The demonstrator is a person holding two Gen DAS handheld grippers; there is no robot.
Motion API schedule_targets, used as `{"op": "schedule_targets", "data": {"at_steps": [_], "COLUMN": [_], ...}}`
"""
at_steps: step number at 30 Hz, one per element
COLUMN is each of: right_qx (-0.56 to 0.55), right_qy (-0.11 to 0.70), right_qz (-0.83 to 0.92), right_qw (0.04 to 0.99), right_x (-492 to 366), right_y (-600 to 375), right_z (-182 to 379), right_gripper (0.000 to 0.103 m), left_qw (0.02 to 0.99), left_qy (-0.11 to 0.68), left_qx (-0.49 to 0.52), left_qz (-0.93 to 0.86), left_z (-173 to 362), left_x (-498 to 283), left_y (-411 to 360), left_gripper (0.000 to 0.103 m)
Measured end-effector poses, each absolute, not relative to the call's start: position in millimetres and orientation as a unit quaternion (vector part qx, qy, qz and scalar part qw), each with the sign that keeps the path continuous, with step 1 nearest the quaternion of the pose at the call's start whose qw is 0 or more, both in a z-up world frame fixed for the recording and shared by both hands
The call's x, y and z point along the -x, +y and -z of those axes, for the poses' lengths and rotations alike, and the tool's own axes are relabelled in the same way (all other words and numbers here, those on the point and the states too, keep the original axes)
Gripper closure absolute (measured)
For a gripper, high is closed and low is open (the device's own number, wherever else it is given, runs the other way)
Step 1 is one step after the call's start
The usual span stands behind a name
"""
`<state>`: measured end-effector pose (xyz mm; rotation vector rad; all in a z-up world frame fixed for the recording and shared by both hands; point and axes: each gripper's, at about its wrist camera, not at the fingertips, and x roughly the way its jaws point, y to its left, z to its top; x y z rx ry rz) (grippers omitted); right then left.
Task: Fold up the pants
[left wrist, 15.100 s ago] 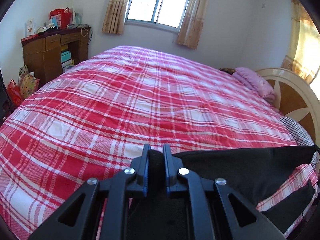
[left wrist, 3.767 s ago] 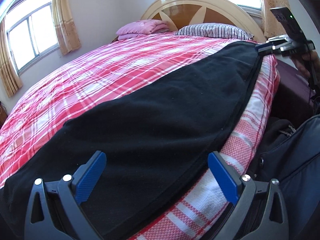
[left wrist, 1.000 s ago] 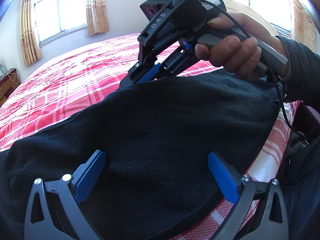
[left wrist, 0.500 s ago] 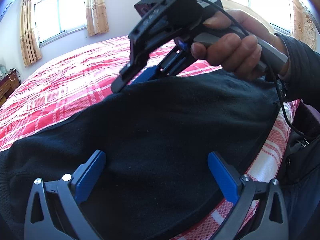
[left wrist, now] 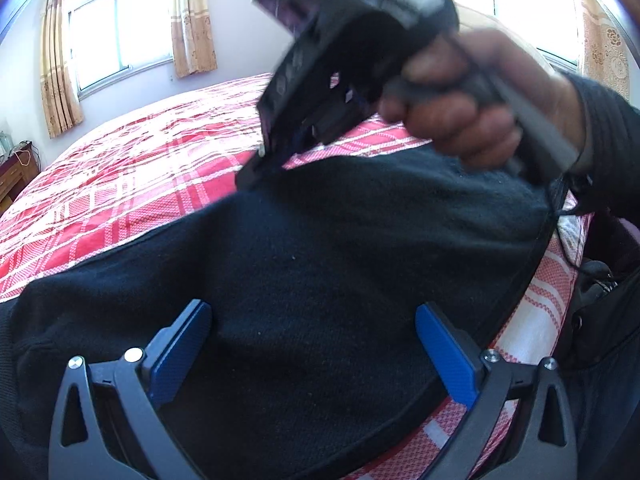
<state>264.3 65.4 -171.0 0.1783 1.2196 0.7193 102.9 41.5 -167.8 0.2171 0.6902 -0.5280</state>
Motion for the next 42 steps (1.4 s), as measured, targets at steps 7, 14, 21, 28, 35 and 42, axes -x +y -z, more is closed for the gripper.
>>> {"op": "schedule_targets", "data": {"at_steps": [7, 14, 21, 28, 35, 42], "right_qx": [-0.091, -0.113, -0.182, -0.223, -0.223, -0.143], "right_qy": [0.533, 0.47, 0.42, 0.436, 0.398, 0.406], "right_qz": [-0.321, -0.254, -0.074, 0.032, 0.029, -0.002], "right_qw": [0.777, 0.838, 0.886, 0.871, 0.89, 0.903], "right_x": [-264, -226, -155, -87, -84, -64], "right_y": [37, -87, -289, -406, -404, -370], "right_z": [152, 96, 70, 108, 107, 95], "right_gripper": [0.084, 0.066, 0.055, 0.055, 0.055, 0.05], "left_qw": [0.903, 0.897, 0.891, 0.883, 0.88, 0.888], "left_qy": [0.331, 0.35, 0.352, 0.383, 0.414, 0.412], "left_qx": [-0.106, -0.097, -0.079, -0.102, -0.103, -0.098], "left_qz": [0.254, 0.25, 0.275, 0.252, 0.208, 0.18], "left_z": [171, 156, 141, 152, 150, 146], "left_x": [-96, -98, -99, -119, -130, -139], "left_y": [43, 34, 9, -16, -27, -47], "left_gripper": [0.0, 0.0, 0.0, 0.0, 0.0, 0.0]}}
